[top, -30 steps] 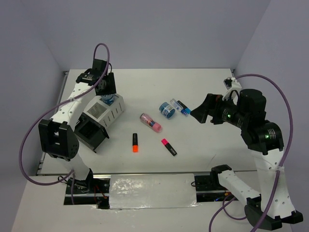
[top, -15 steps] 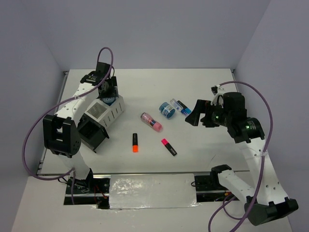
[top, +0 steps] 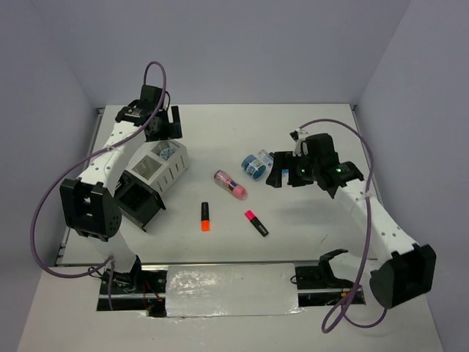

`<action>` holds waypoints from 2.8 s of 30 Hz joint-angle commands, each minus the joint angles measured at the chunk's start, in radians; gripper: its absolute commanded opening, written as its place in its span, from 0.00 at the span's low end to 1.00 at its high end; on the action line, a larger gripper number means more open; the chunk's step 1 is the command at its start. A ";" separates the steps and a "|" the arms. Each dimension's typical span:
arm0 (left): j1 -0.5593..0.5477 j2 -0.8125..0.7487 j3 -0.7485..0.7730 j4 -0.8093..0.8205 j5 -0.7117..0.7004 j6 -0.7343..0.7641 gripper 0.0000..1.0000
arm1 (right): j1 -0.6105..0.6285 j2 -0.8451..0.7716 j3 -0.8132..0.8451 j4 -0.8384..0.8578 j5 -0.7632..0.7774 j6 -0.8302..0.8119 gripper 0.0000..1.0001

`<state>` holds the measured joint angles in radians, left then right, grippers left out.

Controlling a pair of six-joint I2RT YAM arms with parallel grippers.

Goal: Sort the stationery into containers
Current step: Pick up the stationery from the center of the board.

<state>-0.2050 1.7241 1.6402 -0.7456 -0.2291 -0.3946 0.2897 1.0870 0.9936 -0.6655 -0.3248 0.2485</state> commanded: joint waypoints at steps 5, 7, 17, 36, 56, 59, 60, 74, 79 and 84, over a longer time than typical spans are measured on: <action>0.003 -0.136 0.113 -0.081 0.146 0.011 0.99 | 0.114 0.285 0.134 0.164 0.219 -0.218 1.00; 0.001 -0.190 0.089 -0.077 0.229 0.007 0.99 | 0.118 0.426 0.250 0.121 0.243 -0.239 1.00; 0.001 -0.354 -0.068 -0.112 0.338 0.057 0.99 | 0.166 0.734 0.448 0.133 0.268 -0.373 0.97; 0.001 -0.379 -0.154 -0.103 0.376 0.066 0.99 | 0.218 0.887 0.455 0.194 0.348 -0.361 0.48; -0.001 -0.389 -0.143 0.282 0.882 -0.306 0.99 | 0.233 0.277 0.335 0.311 -0.130 -0.181 0.00; -0.010 -0.408 -0.178 0.471 0.983 -0.435 0.99 | 0.252 0.203 0.303 0.342 -0.200 -0.131 0.00; -0.017 -0.409 -0.184 0.548 1.004 -0.461 0.99 | 0.258 0.188 0.298 0.359 -0.210 -0.115 0.00; -0.140 -0.357 -0.229 0.703 1.100 -0.599 0.99 | 0.292 0.149 0.381 0.294 -0.232 -0.104 0.00; -0.171 -0.331 -0.204 0.599 1.076 -0.550 0.99 | 0.299 0.151 0.401 0.279 -0.241 -0.118 0.00; -0.175 -0.319 -0.192 0.543 1.053 -0.510 0.99 | 0.312 0.145 0.410 0.279 -0.247 -0.127 0.00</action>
<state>-0.3702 1.4033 1.4197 -0.1764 0.8127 -0.9398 0.5877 1.2484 1.3354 -0.4538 -0.5453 0.1379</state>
